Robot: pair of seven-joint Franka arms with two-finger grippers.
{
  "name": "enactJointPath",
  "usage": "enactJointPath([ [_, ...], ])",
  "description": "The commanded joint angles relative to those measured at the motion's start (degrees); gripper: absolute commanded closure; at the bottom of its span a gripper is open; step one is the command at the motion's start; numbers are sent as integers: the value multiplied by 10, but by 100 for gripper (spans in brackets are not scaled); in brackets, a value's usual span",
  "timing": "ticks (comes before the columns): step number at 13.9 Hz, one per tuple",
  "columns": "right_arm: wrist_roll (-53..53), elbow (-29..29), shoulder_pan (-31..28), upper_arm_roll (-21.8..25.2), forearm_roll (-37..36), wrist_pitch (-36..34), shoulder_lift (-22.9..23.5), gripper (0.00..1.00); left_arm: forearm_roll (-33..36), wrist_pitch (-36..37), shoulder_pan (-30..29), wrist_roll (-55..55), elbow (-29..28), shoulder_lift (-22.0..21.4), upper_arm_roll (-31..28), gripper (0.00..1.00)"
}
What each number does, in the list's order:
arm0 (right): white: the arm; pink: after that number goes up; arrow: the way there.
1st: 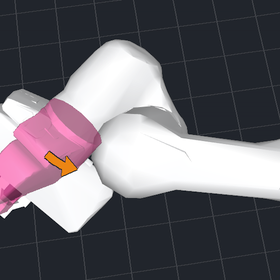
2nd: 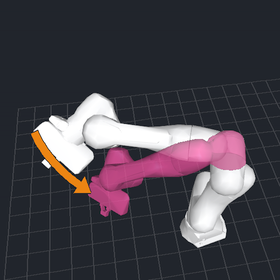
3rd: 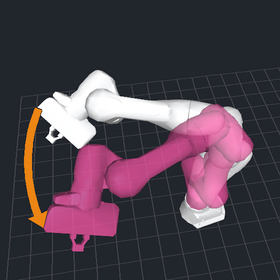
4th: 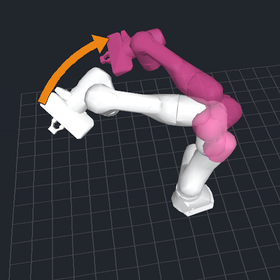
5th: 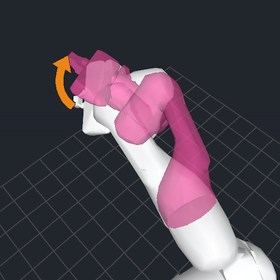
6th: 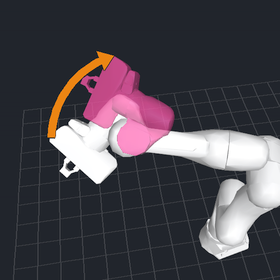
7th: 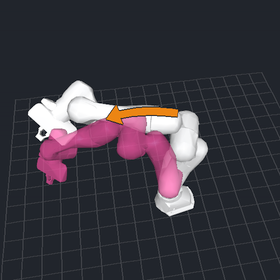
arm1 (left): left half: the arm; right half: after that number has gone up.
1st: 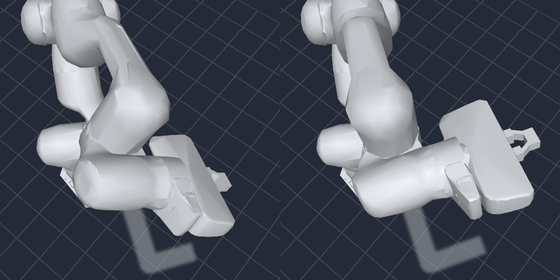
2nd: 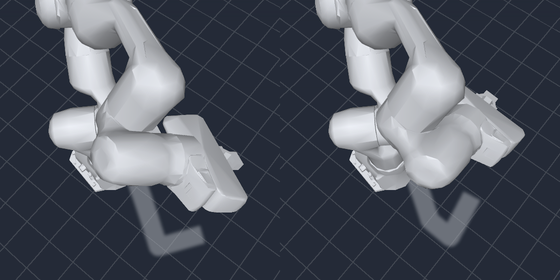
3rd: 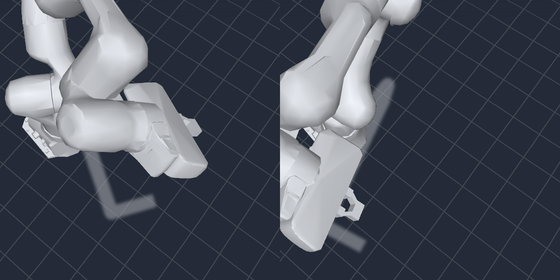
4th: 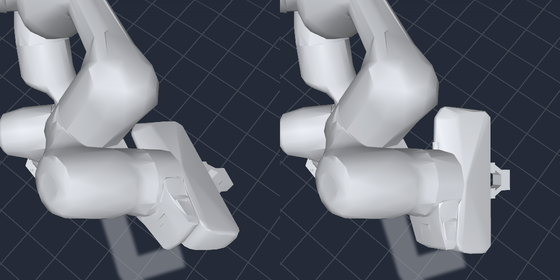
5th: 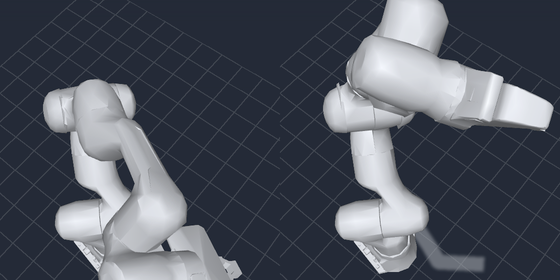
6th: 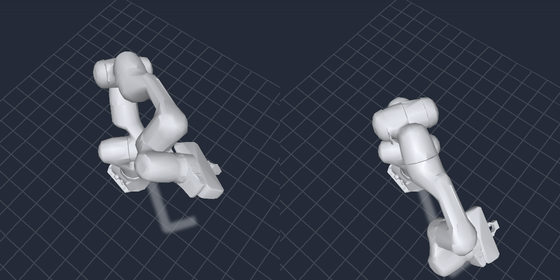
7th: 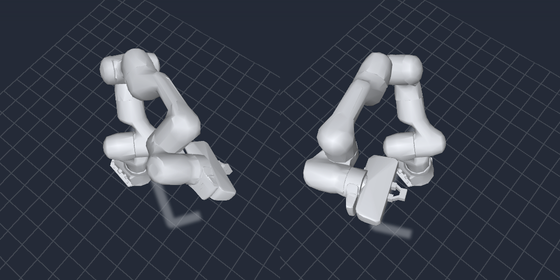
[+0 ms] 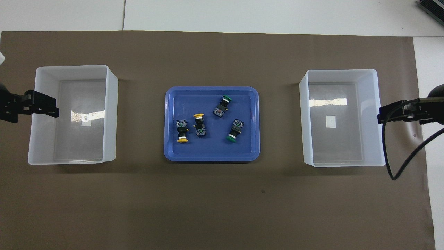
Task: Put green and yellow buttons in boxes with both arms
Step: 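Move the left gripper toward the yellow button in the blue tray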
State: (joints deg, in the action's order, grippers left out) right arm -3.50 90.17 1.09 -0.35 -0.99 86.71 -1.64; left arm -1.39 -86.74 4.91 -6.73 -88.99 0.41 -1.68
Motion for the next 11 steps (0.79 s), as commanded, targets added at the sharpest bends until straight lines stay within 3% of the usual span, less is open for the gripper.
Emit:
enactJointPath([
  [1,15,5,-8,-3,-2,-8,-9,0,8,-4,0,6,-15,-16,0,0],
  [6,15,6,-8,-3,3,-2,-10,0,7,-2,-2,10,-26,-19,1,0],
  [11,17,18,-7,-3,4,-2,-18,0,8,-109,78,-47,-147,-67,6,0],
])
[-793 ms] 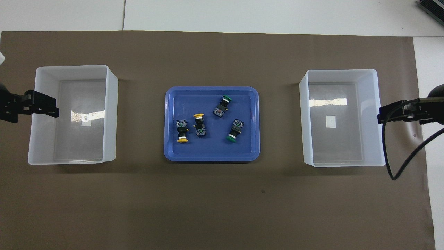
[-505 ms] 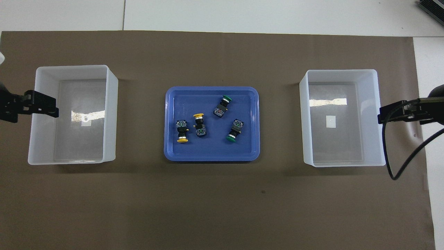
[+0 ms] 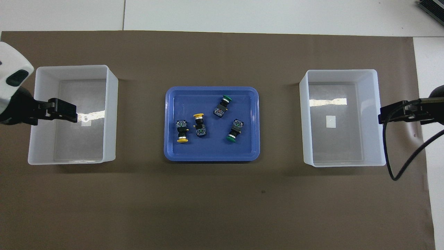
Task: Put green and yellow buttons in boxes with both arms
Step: 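Move the left gripper toward the yellow button in the blue tray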
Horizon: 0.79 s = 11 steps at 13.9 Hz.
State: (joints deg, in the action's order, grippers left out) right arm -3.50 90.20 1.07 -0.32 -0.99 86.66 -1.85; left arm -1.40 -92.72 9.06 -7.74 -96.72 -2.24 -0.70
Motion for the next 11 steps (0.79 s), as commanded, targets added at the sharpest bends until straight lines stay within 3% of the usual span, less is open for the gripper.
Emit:
enactJointPath([
  [1,15,36,-7,-4,4,6,-24,0,8,-61,58,-69,-72,-40,-3,0],
  [4,11,63,-4,-5,5,38,-34,0,8,-122,111,-107,-93,-16,-2,0],
  [7,9,104,2,-7,5,95,-39,0,8,-293,162,-231,-164,26,-2,0],
  [11,9,174,9,-12,5,170,-51,0,8,-385,163,-218,-192,54,-1,0],
])
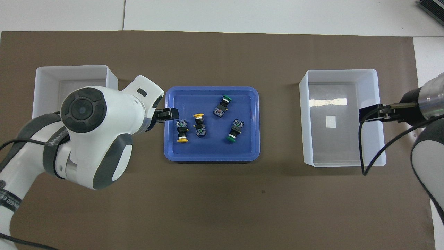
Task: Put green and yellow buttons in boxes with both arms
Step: 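Grasp the yellow button with the left gripper while the right gripper reaches the tray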
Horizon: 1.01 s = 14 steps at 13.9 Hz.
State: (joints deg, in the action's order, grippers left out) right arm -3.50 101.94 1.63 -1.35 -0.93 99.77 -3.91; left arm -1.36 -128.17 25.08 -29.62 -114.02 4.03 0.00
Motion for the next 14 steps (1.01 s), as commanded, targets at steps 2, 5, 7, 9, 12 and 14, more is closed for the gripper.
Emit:
enactJointPath([
  [2,-8,66,17,-1,5,49,-20,0,7,-68,2,18,-45,-8,-8,0],
  [5,-61,72,58,-1,6,95,13,0,7,-113,21,21,-54,38,-7,0],
  [7,-99,72,92,-1,6,127,38,0,7,-145,40,24,-55,69,-8,0],
  [9,-144,71,122,-2,6,166,69,0,7,-152,42,26,-54,82,-7,0],
  [12,-242,70,170,-2,6,233,118,0,7,-177,48,31,-54,103,-8,0],
  [14,-269,69,185,-2,37,268,143,0,7,-181,46,47,-52,110,-8,0],
])
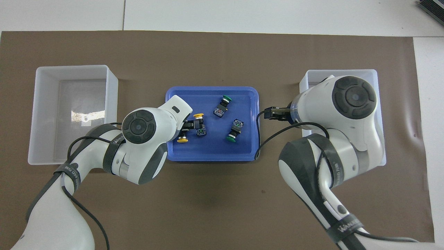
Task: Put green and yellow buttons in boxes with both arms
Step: 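Grasp the yellow button with the left gripper while the right gripper reaches the tray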
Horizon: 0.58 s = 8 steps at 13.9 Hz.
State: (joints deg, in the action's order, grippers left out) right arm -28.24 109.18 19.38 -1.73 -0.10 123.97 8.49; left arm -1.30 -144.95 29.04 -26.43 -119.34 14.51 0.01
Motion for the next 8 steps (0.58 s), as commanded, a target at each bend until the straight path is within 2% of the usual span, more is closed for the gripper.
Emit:
enactJointPath([
  [1,-25,-3,14,2,62,43,29,0,7,-14,7,17,1,10,-8,0],
  [3,-26,-4,21,1,76,65,47,0,7,-21,8,18,-2,17,-8,0],
  [6,-65,-2,44,2,77,97,68,0,7,-21,7,19,-13,17,-7,23],
  [8,-88,0,52,2,77,112,77,0,7,-18,6,18,-16,17,-7,46],
])
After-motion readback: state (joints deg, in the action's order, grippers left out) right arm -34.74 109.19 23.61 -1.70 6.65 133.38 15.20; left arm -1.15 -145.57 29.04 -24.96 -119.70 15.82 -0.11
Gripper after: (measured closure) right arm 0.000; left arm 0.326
